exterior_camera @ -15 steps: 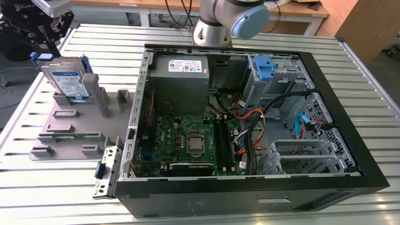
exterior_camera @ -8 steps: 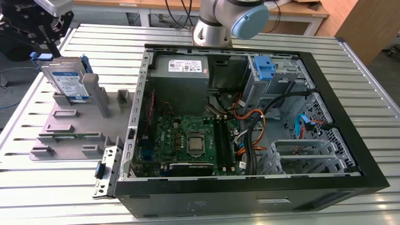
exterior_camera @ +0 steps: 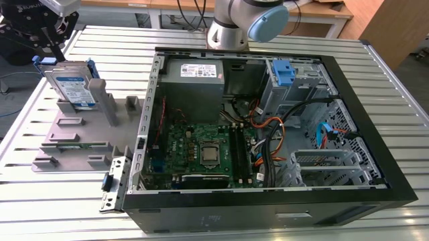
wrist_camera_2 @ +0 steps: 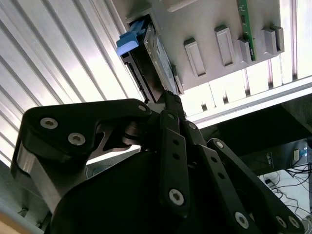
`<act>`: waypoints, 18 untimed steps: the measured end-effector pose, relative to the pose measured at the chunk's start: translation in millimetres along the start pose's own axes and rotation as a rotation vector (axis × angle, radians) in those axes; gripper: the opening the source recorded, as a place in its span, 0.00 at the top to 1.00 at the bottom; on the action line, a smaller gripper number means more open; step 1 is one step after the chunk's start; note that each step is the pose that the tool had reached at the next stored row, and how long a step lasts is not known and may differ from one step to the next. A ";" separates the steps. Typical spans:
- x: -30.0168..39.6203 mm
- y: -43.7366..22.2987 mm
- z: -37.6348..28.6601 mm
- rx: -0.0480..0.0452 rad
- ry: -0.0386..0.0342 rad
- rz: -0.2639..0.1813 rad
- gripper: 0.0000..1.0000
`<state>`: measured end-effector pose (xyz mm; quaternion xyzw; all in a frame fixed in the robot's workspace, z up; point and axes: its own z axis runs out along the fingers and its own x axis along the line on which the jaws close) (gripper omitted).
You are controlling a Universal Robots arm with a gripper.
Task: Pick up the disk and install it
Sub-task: 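Pick up the disk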
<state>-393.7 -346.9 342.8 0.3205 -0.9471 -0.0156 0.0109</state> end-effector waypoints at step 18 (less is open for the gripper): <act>-0.1 0.1 0.5 0.0008 0.0026 -0.071 0.89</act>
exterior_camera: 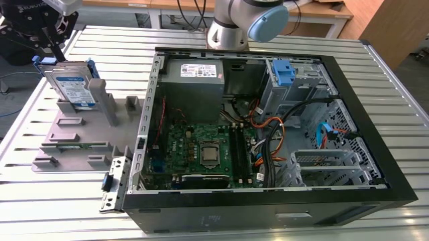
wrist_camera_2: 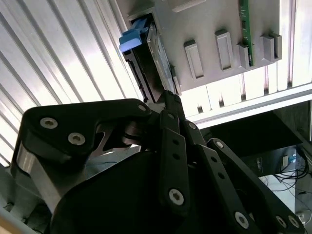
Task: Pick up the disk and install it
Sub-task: 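Pick up the disk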
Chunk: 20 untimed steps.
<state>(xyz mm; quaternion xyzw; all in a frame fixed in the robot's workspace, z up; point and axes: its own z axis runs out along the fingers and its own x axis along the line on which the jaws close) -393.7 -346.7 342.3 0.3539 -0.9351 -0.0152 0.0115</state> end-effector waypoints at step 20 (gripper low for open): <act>-0.1 0.1 0.4 0.0011 0.0036 -0.099 0.89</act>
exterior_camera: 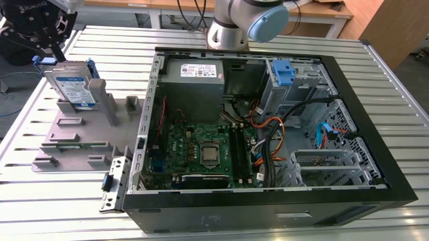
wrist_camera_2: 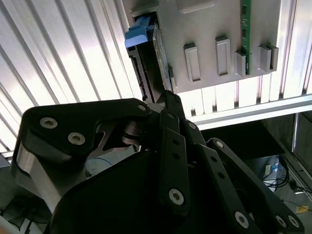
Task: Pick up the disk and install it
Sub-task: 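Pick up the disk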
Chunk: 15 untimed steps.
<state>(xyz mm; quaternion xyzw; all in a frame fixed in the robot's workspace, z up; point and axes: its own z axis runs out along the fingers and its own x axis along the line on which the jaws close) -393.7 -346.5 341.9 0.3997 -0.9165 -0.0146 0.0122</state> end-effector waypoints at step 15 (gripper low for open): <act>0.0 0.0 0.0 0.0007 0.0023 -0.063 0.89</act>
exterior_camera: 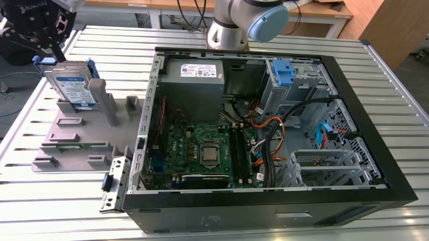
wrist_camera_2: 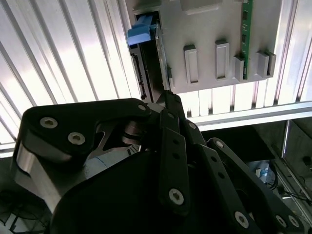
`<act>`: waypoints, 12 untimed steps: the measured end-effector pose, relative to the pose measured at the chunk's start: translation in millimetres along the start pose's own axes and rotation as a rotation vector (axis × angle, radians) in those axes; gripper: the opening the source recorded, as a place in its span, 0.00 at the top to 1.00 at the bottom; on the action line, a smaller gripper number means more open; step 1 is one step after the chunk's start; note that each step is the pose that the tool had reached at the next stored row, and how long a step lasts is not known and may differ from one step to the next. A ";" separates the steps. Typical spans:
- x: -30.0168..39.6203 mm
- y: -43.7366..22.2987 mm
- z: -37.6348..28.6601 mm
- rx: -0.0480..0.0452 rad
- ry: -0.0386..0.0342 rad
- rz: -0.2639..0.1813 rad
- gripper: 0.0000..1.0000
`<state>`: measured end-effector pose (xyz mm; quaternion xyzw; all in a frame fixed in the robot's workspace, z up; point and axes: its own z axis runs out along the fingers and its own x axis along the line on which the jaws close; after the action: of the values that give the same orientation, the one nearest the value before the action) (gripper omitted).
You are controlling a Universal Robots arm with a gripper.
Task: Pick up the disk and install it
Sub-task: 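Pick up the disk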
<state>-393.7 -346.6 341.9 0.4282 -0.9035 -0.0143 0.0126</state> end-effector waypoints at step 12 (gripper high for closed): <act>0.0 0.0 0.0 0.0005 0.0019 -0.049 0.89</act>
<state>-393.8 -346.5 341.9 0.4502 -0.8927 -0.0139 0.0130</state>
